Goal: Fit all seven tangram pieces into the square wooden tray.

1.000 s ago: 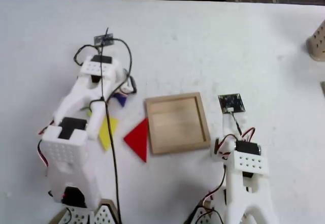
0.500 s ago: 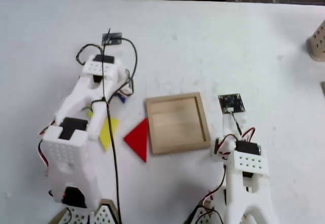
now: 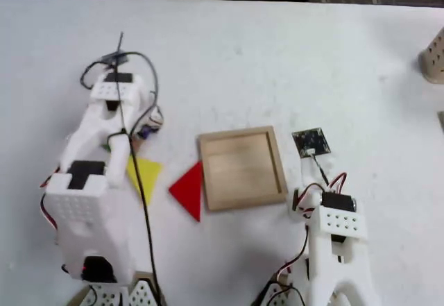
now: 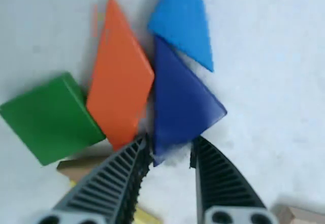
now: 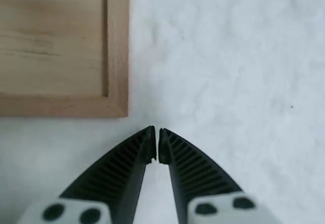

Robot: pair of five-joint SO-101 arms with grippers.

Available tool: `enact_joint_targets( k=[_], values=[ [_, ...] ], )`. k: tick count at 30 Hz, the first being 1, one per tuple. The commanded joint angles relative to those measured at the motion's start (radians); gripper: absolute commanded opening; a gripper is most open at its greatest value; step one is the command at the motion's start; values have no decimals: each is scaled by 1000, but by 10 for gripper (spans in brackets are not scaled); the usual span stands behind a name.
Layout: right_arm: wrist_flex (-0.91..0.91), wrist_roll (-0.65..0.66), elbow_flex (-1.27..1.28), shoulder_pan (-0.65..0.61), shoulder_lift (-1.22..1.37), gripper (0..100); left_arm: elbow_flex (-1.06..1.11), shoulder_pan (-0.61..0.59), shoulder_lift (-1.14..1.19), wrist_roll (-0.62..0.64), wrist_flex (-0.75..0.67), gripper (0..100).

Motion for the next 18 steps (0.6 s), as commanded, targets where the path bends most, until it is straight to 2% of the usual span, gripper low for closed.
enact_joint_targets(
  k=[1, 8, 13, 18],
  values=[
    [-8, 15, -5, -12, -27, 18, -60, -44, -16, 48, 23, 147],
    [-10, 15, -5, -12, -27, 18, -68, 47, -16, 46, 91, 304],
    [-10, 15, -5, -12, -27, 18, -123, -1, -15, 48, 89, 304],
    [-8, 15, -5, -12, -27, 18, -146, -74, -10, 54, -20, 305]
  ],
)
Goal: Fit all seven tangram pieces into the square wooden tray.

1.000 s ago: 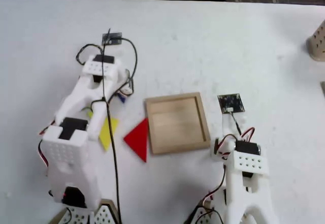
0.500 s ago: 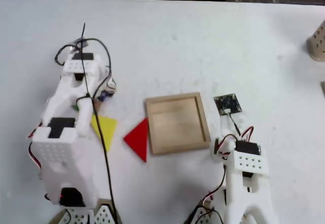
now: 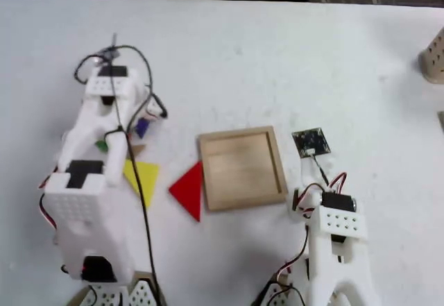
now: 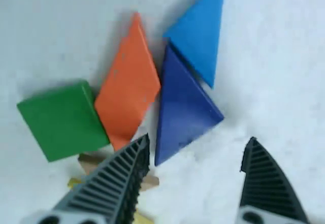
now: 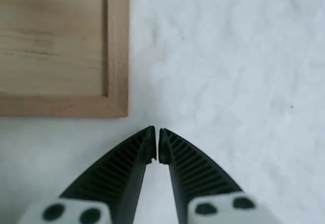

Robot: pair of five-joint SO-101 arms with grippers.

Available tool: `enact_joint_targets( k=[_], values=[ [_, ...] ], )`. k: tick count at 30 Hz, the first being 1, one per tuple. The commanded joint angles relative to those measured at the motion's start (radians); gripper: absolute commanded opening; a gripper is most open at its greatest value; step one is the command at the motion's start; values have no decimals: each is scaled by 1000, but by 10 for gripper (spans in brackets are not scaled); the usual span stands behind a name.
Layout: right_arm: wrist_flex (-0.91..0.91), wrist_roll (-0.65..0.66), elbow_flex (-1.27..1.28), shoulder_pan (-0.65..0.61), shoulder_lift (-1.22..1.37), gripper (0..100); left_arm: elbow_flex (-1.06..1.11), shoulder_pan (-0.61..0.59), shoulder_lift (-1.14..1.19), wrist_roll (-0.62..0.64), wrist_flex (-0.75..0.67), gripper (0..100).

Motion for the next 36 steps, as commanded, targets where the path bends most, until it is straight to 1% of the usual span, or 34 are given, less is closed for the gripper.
enact_joint_targets(
  k=[1, 5, 10, 15, 19, 27, 36],
  values=[
    [-8, 15, -5, -12, -27, 18, -55, -59, -12, 12, -95, 305],
    [-8, 15, -5, -12, -27, 18, -51, -44, 5, 12, -100, 305],
    [-8, 15, -5, -12, -27, 18, -104, -25, 120, 9, -106, 305],
    [-8, 15, -5, -12, -27, 18, -249, -30, 211, 8, 5, 305],
    [-8, 15, -5, -12, -27, 18, -307, -24, 246, 8, 100, 305],
    [-8, 15, -5, -12, -27, 18, -308, 18, 251, 6, 160, 305],
    [-8, 15, -5, -12, -27, 18, -316, 16, 254, 6, 153, 304]
  ],
)
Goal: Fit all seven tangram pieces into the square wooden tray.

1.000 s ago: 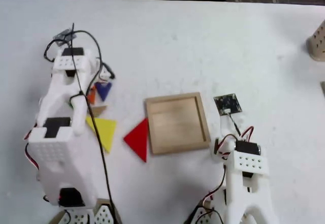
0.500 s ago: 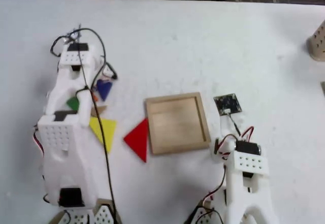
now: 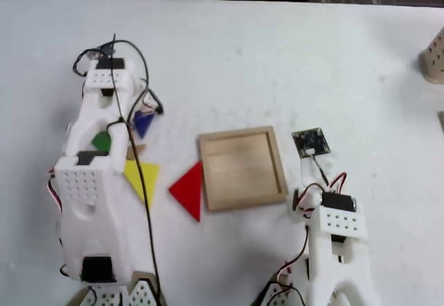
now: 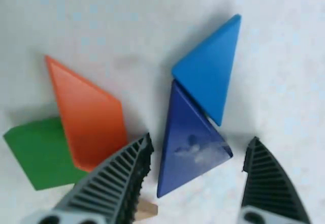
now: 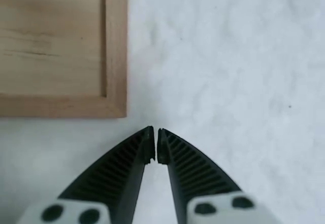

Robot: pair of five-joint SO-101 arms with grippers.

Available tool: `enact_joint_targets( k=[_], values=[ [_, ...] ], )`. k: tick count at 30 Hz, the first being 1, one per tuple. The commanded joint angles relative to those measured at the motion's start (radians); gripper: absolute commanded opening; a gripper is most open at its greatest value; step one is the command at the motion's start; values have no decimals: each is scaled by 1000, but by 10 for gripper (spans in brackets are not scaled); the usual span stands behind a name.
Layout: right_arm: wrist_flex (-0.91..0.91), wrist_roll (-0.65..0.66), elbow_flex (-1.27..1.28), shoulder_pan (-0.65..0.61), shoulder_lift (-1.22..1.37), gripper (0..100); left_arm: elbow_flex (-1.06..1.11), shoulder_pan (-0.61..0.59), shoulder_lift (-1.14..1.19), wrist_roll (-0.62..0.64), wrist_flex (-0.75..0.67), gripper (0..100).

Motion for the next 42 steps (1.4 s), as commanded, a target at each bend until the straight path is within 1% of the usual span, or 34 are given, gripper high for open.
enact_joint_targets(
  k=[1, 3, 5, 7, 9, 10, 16, 22, 28, 32, 35, 36, 38, 39, 42],
  values=[
    [-8, 15, -5, -12, -25, 18, -18, 33, 4, 3, 25, 297],
    [-8, 15, -5, -12, -25, 18, -18, 33, 4, 3, 23, 246],
    [-8, 15, -5, -12, -25, 18, -18, 33, 5, 0, 9, 159],
    [-8, 15, -5, -12, -25, 18, -12, 30, 5, -58, -17, 110],
    [-8, 15, -5, -12, -25, 18, -12, 31, 5, -123, -18, 115],
    [-8, 15, -5, -12, -25, 18, -12, 35, 5, -132, -18, 116],
    [-8, 15, -5, -12, -25, 18, -11, 36, 4, -137, -17, 114],
    [-12, 15, -5, -12, -25, 18, -18, 71, -4, -140, 12, 114],
    [-12, 15, -5, -12, -25, 18, -17, 65, -13, -140, 18, 114],
    [-12, 15, -5, -12, -25, 18, 14, 84, -56, -140, 52, 113],
    [-12, 15, -5, -12, -25, 18, 61, 108, -94, -140, 49, 110],
    [-12, 15, -5, -12, -25, 18, 78, 110, -107, -140, 46, 88],
    [-12, 15, -5, -12, -25, 18, 103, 114, -122, -144, 32, 9],
    [-13, 15, -5, -12, -25, 18, 115, 117, -128, -160, 29, 33],
    [-13, 15, -5, -12, -25, 18, 167, 125, -147, -189, 5, 21]
  ],
)
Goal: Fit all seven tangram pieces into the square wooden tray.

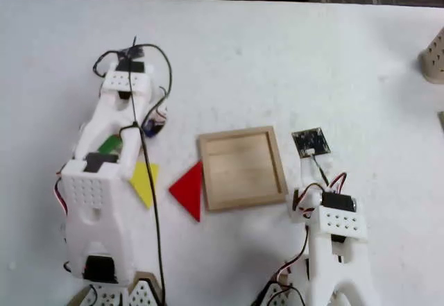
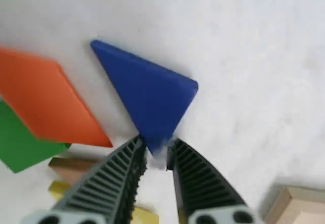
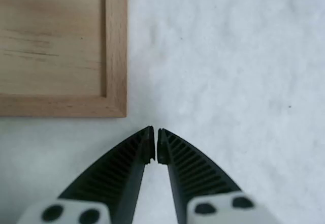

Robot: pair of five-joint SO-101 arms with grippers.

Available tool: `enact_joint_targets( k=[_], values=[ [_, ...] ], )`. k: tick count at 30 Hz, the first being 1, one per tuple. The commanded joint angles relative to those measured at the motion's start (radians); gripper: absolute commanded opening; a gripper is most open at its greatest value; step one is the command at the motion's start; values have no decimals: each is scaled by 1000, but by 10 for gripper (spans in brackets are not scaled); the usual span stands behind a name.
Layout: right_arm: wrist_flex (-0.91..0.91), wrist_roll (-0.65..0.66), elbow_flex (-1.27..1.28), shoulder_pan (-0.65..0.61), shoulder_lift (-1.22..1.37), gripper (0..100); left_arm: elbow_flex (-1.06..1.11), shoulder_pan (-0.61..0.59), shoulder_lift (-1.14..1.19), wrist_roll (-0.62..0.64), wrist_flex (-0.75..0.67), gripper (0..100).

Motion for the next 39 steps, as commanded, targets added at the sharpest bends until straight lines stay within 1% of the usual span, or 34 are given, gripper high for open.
enact_joint_targets(
  k=[1, 10, 15, 18, 22, 26, 31, 35, 39],
  values=[
    [-13, 15, -5, -12, -25, 18, 72, 30, -68, -40, -23, 24],
    [-13, 15, -5, -12, -25, 18, 207, 82, -189, -58, -44, 22],
    [-13, 15, -5, -12, -25, 18, 361, 85, -332, -60, -133, 22],
    [-13, 15, -5, -10, -25, 18, 459, 90, -429, -61, -164, 22],
    [-13, 15, -5, -10, -25, 18, 595, 117, -552, -118, -203, 22],
    [-13, 15, -5, -10, -25, 18, 692, 148, -662, -126, -218, 22],
    [-13, 15, -5, -10, -25, 18, 738, 153, -773, -186, -218, 22],
    [-13, 15, -5, -10, -25, 18, 736, 148, -789, -189, -218, 22],
    [-13, 15, -5, -10, -25, 18, 741, 145, -789, -189, -292, 22]
  ],
)
